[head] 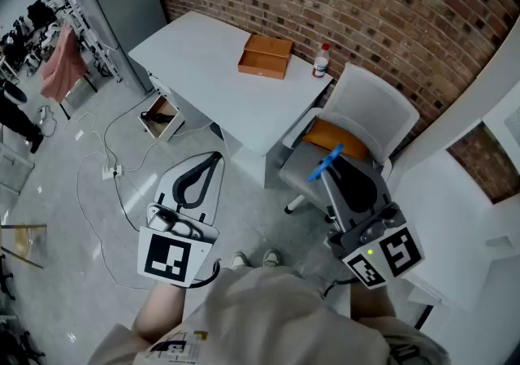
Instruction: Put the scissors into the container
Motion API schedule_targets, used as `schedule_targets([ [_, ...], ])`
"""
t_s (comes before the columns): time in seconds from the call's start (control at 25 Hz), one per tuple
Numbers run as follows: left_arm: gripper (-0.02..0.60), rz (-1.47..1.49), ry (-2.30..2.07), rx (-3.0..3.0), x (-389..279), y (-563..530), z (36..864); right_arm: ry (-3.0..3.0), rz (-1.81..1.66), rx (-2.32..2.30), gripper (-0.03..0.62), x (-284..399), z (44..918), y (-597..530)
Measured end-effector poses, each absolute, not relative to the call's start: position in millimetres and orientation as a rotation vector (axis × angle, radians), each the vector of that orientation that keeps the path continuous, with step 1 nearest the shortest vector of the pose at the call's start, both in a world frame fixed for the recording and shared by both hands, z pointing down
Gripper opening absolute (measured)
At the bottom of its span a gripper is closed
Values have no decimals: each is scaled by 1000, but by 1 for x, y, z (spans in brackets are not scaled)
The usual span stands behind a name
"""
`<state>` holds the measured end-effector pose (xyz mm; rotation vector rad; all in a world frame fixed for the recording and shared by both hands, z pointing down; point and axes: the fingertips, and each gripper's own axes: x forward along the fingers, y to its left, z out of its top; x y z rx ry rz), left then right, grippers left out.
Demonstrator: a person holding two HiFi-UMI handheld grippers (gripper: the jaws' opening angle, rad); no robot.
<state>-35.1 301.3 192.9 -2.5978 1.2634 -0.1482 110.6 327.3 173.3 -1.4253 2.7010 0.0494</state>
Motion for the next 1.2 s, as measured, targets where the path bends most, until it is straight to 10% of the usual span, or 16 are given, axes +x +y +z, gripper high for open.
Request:
schedule_targets([
  [1.2, 8, -180, 1338, -2599, -3, 296, 209, 2709, 115, -1497, 77, 160, 192, 322],
])
